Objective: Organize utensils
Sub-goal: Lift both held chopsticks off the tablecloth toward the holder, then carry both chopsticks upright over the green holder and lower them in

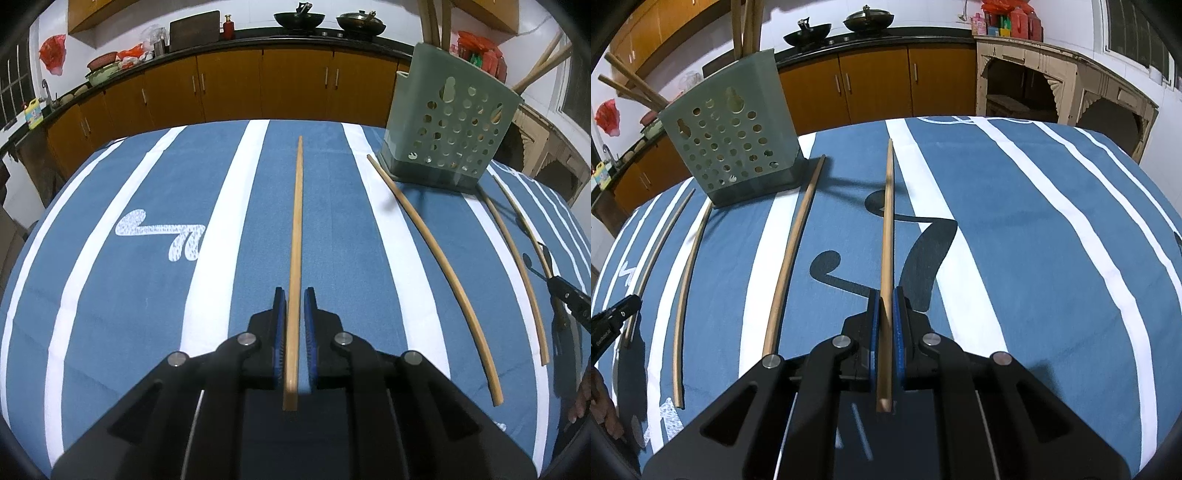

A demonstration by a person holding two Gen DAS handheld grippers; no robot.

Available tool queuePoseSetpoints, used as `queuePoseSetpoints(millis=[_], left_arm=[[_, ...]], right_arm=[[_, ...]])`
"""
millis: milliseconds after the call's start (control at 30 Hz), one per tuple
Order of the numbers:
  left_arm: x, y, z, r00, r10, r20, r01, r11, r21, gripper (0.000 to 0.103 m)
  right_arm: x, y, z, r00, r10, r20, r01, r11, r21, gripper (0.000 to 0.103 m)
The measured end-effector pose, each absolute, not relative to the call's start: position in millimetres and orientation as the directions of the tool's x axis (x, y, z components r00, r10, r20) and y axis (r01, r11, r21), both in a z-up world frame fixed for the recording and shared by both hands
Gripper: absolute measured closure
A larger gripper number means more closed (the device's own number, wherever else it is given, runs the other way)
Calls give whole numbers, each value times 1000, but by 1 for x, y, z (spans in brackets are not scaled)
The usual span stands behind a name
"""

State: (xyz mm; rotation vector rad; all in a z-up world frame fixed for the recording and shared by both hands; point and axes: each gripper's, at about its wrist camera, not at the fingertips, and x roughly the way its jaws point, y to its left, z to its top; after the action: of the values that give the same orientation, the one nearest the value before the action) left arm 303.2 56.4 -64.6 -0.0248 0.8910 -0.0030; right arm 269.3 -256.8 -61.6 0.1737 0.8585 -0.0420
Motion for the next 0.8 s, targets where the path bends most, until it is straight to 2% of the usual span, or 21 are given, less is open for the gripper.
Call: queuePoseSetpoints(millis=[167, 367, 800], left_arm=[[300, 57, -64, 625, -28, -780, 12, 1000, -27, 95], [285, 66, -49, 642, -68, -764, 31, 998, -63, 95], [251, 82, 41, 839, -122, -531, 73, 991, -113, 95]], right_arm=[[263, -261, -59, 669, 57, -741, 95, 982, 161, 95], [242, -268, -28, 758, 29, -652, 93, 984, 152, 96], [226, -284, 37, 889, 1, -458, 91, 980, 178, 96]])
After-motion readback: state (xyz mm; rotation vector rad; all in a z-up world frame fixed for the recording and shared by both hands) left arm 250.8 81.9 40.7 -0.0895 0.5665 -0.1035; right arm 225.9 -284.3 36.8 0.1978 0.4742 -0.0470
